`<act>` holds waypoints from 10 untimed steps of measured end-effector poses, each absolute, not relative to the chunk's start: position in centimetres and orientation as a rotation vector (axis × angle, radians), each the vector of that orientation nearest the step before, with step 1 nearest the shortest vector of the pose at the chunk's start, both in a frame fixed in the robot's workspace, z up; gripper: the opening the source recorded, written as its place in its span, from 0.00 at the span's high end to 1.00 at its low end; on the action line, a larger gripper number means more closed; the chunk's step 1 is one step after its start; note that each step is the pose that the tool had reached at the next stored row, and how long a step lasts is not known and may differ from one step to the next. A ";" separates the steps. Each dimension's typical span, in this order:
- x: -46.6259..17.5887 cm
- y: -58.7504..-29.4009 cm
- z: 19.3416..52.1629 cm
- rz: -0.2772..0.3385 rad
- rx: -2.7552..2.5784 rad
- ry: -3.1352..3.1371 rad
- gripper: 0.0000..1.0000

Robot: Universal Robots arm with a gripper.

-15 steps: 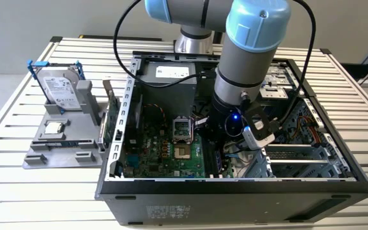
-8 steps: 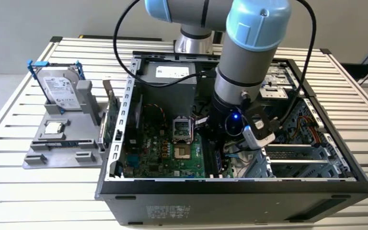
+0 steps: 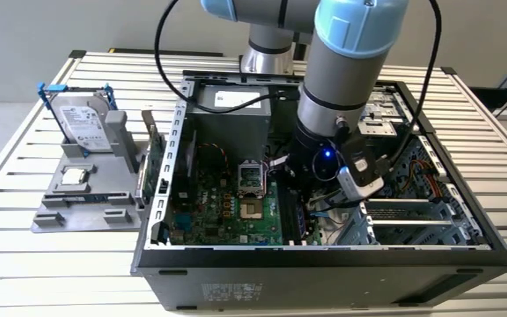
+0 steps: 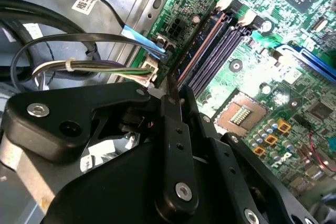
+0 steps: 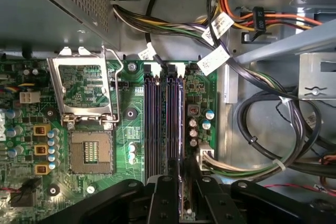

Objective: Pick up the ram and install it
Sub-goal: 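Insert the ram into the slot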

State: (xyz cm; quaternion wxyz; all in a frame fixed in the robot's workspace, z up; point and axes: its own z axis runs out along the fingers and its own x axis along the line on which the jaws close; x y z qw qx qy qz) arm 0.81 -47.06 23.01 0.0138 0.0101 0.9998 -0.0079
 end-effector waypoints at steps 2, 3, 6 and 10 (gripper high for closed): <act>0.8 -47.1 23.5 -0.025 0.031 3.114 0.00; 0.8 -47.1 23.7 -0.025 0.031 3.114 0.00; 0.8 -47.1 24.1 -0.024 0.031 3.114 0.00; 0.8 -47.1 24.1 -0.024 0.031 3.114 1.00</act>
